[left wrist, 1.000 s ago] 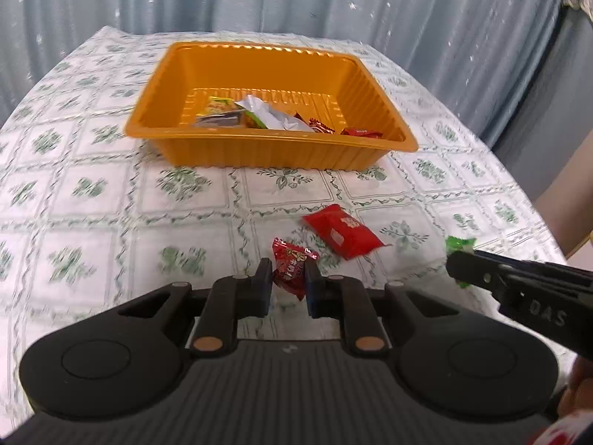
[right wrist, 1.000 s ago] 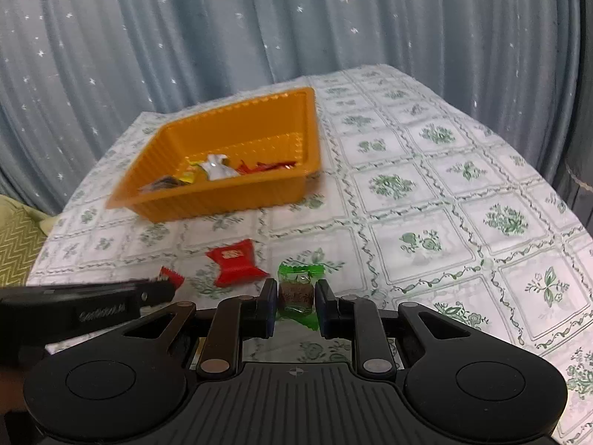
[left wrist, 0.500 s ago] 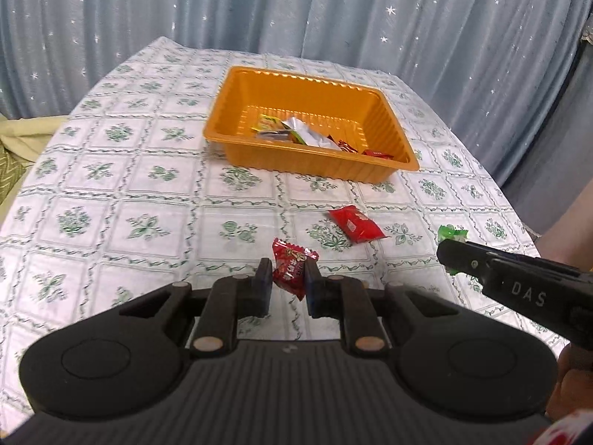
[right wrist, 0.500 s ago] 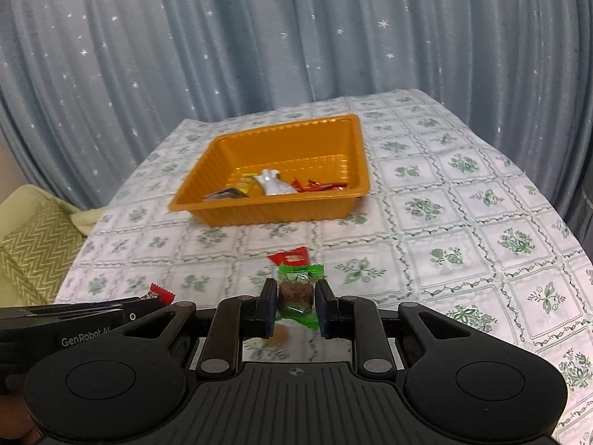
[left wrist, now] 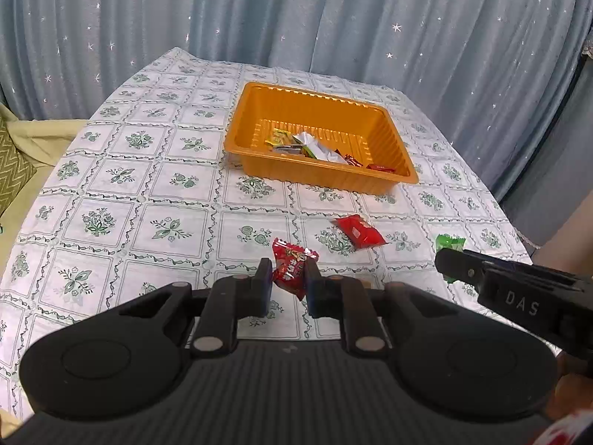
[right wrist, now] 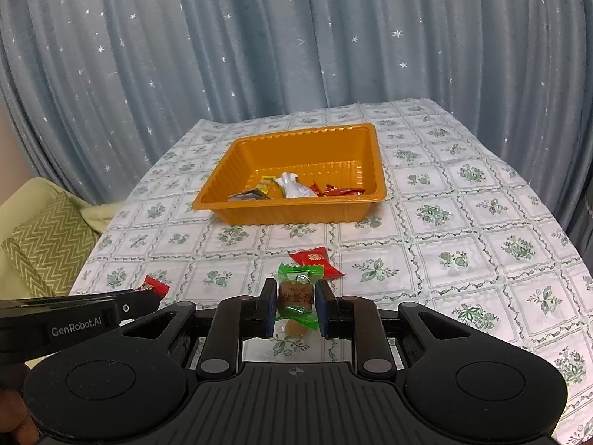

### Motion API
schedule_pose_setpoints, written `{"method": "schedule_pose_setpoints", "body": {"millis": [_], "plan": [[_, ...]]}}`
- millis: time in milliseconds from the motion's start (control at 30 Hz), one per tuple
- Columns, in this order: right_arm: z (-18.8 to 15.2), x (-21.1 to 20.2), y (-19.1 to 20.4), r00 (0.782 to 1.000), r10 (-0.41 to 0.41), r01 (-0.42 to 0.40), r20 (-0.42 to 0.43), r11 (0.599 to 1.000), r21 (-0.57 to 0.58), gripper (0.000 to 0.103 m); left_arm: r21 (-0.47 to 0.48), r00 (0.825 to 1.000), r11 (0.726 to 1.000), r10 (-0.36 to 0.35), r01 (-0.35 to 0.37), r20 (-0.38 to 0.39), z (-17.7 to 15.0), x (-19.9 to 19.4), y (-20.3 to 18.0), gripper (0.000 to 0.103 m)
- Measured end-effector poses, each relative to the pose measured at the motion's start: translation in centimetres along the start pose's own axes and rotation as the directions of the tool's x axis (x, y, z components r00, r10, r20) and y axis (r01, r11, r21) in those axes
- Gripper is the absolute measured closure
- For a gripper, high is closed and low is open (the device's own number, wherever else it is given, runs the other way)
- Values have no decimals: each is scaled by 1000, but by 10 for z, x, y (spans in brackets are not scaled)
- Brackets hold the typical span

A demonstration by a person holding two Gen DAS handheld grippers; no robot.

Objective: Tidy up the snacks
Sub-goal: 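Close the left tool on the red candy while the right tool holds the green candy, then carry both held candies over the orange tray and open both tools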

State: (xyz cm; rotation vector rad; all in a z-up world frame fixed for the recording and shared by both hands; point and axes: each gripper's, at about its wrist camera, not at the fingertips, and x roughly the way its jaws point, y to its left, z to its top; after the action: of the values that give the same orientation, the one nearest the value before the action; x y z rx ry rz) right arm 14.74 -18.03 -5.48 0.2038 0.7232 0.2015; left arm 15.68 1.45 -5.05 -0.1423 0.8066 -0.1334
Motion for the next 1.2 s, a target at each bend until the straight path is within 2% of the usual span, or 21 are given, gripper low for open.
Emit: {"method": "schedule_pose_setpoints", "body": {"millis": [300, 467, 833, 1200], "plan": [[8, 6, -6, 1000, 3, -3, -2, 1000, 10, 81, 7, 1000, 1000, -9, 9, 2, 9, 4, -2, 87], [25, 16, -11, 1000, 6, -6, 1, 1000, 0, 81, 4, 1000, 1000, -25, 25, 3, 23, 14, -2, 87], [84, 60, -24, 1000, 15, -15, -5, 999, -35, 81, -14, 995, 995, -94, 94, 17, 87, 53, -6, 87], [128, 121, -39, 999, 17, -18, -32, 998, -54, 81, 22, 994, 995, -103, 102, 25, 146, 102, -15, 87]]}}
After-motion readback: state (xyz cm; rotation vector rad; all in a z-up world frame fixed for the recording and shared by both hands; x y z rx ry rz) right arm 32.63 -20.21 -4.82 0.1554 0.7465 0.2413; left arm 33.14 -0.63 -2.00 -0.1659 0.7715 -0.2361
